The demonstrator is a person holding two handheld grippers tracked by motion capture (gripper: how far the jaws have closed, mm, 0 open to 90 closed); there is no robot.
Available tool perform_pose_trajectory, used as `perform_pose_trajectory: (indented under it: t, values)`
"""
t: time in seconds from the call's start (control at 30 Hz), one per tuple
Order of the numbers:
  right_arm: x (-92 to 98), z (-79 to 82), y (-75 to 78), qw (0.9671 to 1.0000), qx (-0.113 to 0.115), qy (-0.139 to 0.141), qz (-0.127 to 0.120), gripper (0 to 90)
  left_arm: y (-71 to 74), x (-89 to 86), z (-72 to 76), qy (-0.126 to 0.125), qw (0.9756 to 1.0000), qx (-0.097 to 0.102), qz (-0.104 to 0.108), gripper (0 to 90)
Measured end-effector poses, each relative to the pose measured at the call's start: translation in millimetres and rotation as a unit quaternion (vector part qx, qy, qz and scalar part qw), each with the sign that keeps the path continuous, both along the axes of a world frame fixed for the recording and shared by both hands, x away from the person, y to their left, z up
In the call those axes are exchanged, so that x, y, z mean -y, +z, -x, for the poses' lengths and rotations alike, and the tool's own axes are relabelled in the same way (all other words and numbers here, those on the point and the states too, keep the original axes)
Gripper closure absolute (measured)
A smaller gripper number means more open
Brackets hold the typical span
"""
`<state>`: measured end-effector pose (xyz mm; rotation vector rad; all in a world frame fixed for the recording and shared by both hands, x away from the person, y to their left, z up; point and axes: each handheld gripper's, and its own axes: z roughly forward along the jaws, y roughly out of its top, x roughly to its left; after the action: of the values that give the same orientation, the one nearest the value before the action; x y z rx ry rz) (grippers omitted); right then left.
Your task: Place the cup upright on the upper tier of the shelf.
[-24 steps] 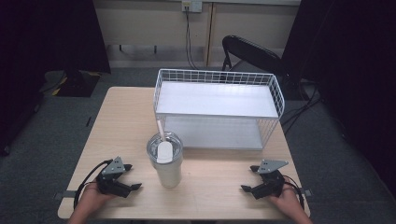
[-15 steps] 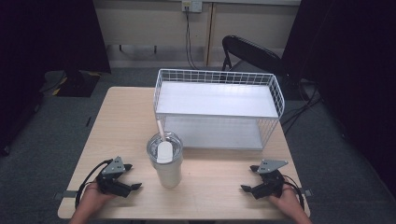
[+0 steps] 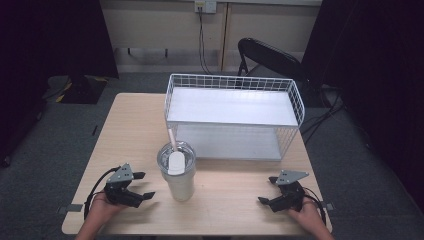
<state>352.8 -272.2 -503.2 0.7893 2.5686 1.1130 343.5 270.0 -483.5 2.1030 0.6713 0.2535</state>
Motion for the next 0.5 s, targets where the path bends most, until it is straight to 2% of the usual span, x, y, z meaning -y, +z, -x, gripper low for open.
perform_pose_trajectory:
  t: [0.07,0.17,0.23,0.33,0.5]
  values:
    - [0.0,0.0,0.0,1.0000,0.000,0.000,0.000,11.4,1.4,0.0,0.0,0.000,1.0000,0.003,0.002,17.2]
    - [0.0,0.0,0.0,1.0000,0.000,0.000,0.000,11.4,2.3,2.0,0.4,-0.009,0.9998,-0.011,0.010,18.5]
    - [0.0,0.0,0.0,1.0000,0.000,0.000,0.000,11.4,2.4,4.4,1.2,-0.014,0.9997,-0.014,0.012,21.0]
    - [0.0,0.0,0.0,1.0000,0.000,0.000,0.000,11.4,4.4,10.1,2.2,-0.025,0.9997,-0.004,0.006,20.3]
    - [0.0,0.0,0.0,1.0000,0.000,0.000,0.000,11.4,7.3,16.3,2.8,-0.028,0.9996,-0.003,0.009,18.0]
